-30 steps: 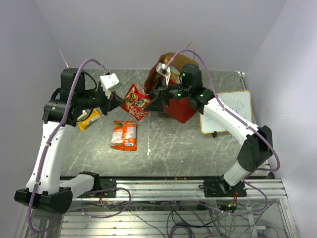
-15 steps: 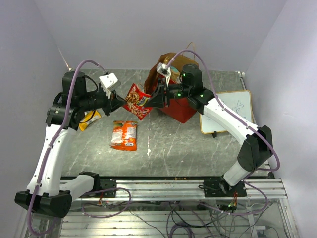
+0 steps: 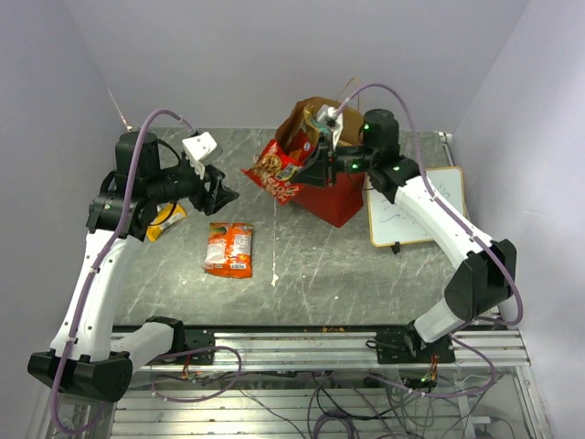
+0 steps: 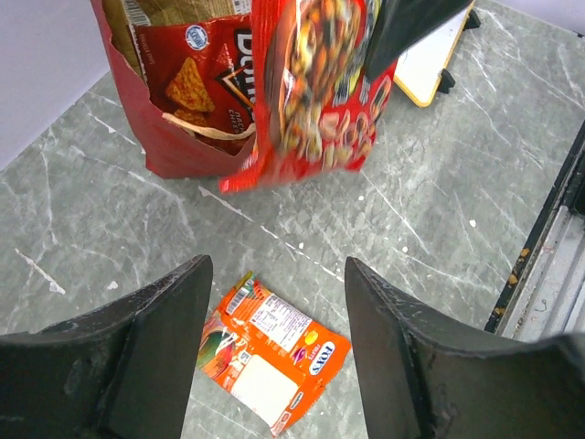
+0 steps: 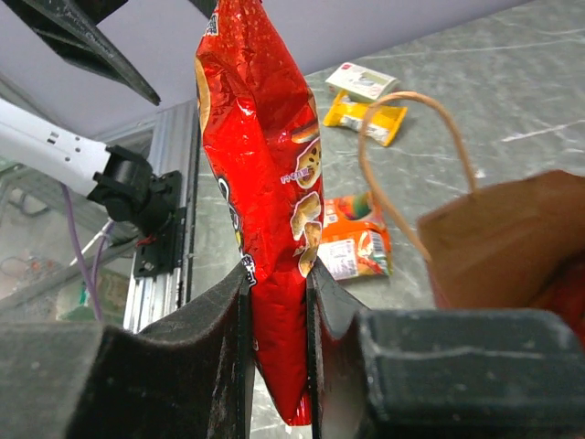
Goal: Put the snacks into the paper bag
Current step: Place the snack in the paper bag.
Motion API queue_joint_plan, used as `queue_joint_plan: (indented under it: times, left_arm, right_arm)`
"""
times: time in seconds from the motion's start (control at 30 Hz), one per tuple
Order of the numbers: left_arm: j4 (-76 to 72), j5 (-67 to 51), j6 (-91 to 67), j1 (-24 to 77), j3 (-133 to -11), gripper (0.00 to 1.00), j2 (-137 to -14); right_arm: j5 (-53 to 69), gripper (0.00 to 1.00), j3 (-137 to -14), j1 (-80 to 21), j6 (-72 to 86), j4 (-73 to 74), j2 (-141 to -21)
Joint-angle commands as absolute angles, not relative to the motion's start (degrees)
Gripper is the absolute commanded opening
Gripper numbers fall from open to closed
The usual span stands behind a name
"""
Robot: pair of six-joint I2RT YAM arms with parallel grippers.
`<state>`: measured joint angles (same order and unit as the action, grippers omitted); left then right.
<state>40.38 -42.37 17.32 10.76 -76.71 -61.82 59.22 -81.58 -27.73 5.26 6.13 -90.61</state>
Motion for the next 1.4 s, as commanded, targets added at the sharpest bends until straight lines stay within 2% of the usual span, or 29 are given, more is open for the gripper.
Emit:
queue_joint_plan:
  times: [0.0,0.1,0.33,0.7,0.87,1.37]
  left_arm:
    - [40.01,-40.52,17.91,10.81,-78.96,0.72,-61.54]
    - [40.41,-39.12,17.96,10.56,-79.80,0.74,-61.70]
    - [40.29,-34.37,17.25,10.38,-80.51,0.78,-61.79]
    - [38.63,-21.67,15.90,9.43,-79.42,0.86,-60.84]
    - [38.32,-21.64,16.17,8.99,-78.94,0.86,-60.74]
    - [38.23,-22.52,16.50,8.61,-78.57,0.86,-61.11]
  right_arm:
    - [60.76,0.01,-85.16,-23.06,3.90,7.80,-87.05]
    - [58.49,0.00,-88.22,-20.69,1.44,11.67,-86.86]
    - [44.96,0.00,-96.54,-19.26,-5.78,20.47,-88.21]
    - [23.53,0.00,-103.66,-19.26,-11.59,23.27,-93.63]
    - [19.77,0.00,-105.37,-19.26,-13.44,23.31,-96.09]
    - [21.59,0.03,-115.41,-19.98,-17.55,34.31,-107.97]
